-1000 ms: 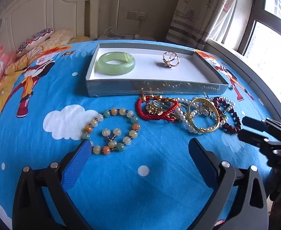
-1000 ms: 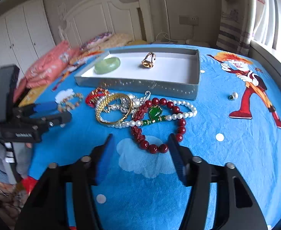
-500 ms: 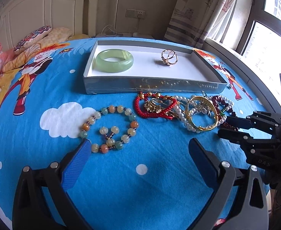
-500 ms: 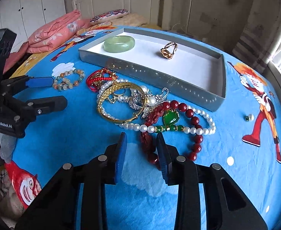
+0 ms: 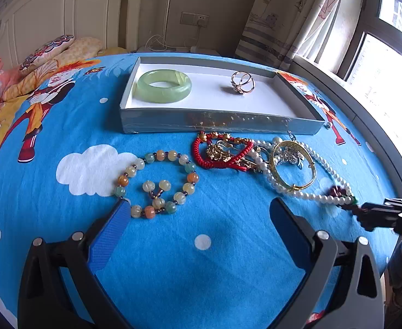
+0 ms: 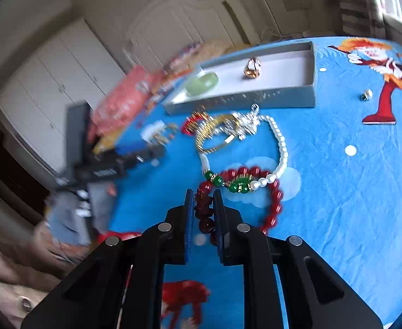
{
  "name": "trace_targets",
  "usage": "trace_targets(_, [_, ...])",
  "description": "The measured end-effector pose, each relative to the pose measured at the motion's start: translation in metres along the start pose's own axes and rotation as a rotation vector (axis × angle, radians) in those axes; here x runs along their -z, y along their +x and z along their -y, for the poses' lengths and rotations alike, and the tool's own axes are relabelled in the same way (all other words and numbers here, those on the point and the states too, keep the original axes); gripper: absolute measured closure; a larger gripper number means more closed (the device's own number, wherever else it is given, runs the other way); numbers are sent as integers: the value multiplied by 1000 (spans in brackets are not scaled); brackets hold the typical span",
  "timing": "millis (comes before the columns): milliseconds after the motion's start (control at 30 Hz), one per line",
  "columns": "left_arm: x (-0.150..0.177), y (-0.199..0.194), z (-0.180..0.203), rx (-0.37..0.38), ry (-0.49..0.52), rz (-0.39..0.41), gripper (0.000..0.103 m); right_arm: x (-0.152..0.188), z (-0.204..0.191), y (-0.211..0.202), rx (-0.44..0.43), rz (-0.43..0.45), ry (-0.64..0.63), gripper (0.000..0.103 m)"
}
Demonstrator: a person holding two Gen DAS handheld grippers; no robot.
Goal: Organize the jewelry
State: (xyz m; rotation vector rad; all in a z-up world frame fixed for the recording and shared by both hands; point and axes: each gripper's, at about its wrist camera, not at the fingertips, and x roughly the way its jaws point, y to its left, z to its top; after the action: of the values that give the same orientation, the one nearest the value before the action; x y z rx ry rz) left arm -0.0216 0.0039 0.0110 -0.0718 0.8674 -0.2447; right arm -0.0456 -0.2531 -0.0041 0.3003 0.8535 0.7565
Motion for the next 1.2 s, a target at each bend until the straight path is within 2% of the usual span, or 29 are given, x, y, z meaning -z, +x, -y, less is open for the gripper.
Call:
trace_targets(133, [0,0,0,-2,-1,-2,2,-13,12,-19,-140,132,124,87])
trace_targets(167, [0,0,0,-2,-1,-3,2,-16,13,-22,-152,153,139,87])
trace_targets(200, [0,1,-1,-2,-3,-4,2,-17,14,-24,-141,168,146,87])
trace_targets(233, [0,1,-1,-2,-4,-5,2,-18,14,-23,-87,170,140,87])
trace_targets(367, [0,1,-1,-2,-4,-8,2,-14,20,-17,17,144,145,87])
trace_targets(467, [0,1,-1,-3,-5,-8,2,-10,31,-18,194,139,159,87])
trace_targets(567, [0,1,-1,-3,-5,-9,2,-8,47,-20,166,133,231,87])
trace_targets(733, [1,3,-1,-4,-7,-12,2,-4,43,-10,188,45,205,83])
trace_targets(800, [1,3,-1,-4,-8,-11,2,-2,36,-10,191,41,169,72])
trace_targets(867, [1,3,-1,-4,-9,-12,2,0,25,-7,195,31,118,56])
trace_targets(933, [1,3,-2,-4,-9,-13,2,2,16,-4,216,22,70,49])
trace_targets(1000, [1,3,-2,-4,-10,-13,2,5,5,0,303,9,-4,48])
trace_targets(1067, [1,3,-2,-3,-10,-13,2,9,1,9,444,-41,-77,48])
trace_targets(1133, [2,3,-1,-4,-9,-13,2,14,-7,13,492,-50,-154,47])
trace_targets(1200, [1,3,-2,-4,-8,-14,2,18,-18,20,558,-73,-244,56])
